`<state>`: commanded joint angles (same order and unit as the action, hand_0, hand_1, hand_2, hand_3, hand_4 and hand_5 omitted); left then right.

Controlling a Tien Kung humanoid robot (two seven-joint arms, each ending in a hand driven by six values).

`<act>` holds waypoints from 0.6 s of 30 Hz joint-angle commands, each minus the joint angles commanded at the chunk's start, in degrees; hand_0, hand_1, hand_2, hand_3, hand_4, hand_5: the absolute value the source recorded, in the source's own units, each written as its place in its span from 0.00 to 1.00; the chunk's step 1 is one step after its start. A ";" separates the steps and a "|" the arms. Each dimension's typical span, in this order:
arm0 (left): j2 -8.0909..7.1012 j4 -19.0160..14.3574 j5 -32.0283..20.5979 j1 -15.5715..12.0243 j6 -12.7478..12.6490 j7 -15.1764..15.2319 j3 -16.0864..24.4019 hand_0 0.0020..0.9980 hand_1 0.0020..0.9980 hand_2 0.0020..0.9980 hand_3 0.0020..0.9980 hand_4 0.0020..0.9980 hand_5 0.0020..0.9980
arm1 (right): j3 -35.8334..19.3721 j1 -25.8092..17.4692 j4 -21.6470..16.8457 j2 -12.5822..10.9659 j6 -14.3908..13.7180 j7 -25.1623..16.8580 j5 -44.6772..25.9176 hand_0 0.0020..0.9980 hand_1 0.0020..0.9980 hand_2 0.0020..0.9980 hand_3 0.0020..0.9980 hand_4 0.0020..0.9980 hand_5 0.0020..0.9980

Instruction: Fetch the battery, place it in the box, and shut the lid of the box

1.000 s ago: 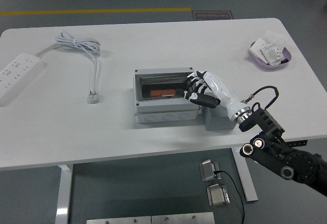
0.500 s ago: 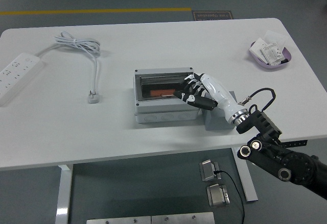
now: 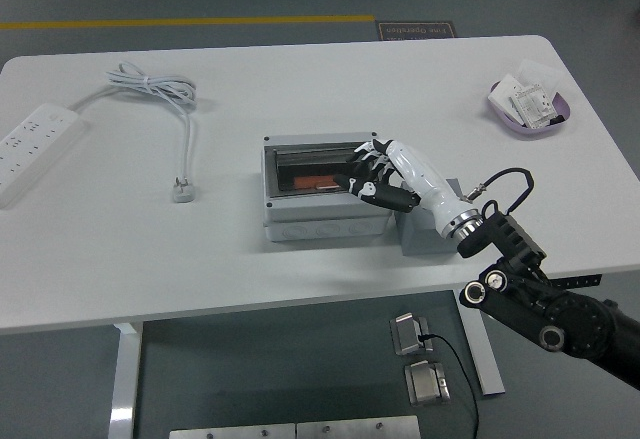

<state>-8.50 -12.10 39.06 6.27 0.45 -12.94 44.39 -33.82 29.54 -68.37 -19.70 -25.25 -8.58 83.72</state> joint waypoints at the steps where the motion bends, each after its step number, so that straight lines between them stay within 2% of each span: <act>1: 0.01 0.00 0.00 0.01 0.00 0.00 0.01 0.67 0.73 0.68 0.63 0.63 0.20 | -0.02 0.07 0.07 -0.10 0.02 0.00 -0.03 0.36 0.44 0.55 0.61 0.94 0.79; 18: 0.08 0.02 -0.48 0.16 0.05 0.20 -0.57 0.67 0.73 0.68 0.62 0.63 0.20 | 0.71 0.32 1.17 -0.72 0.27 -0.48 -1.76 0.36 0.44 0.55 0.61 0.94 0.80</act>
<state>-8.42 -12.08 38.58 6.43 0.50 -12.73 43.82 -33.11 29.86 -67.20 -20.42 -24.98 -9.06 81.97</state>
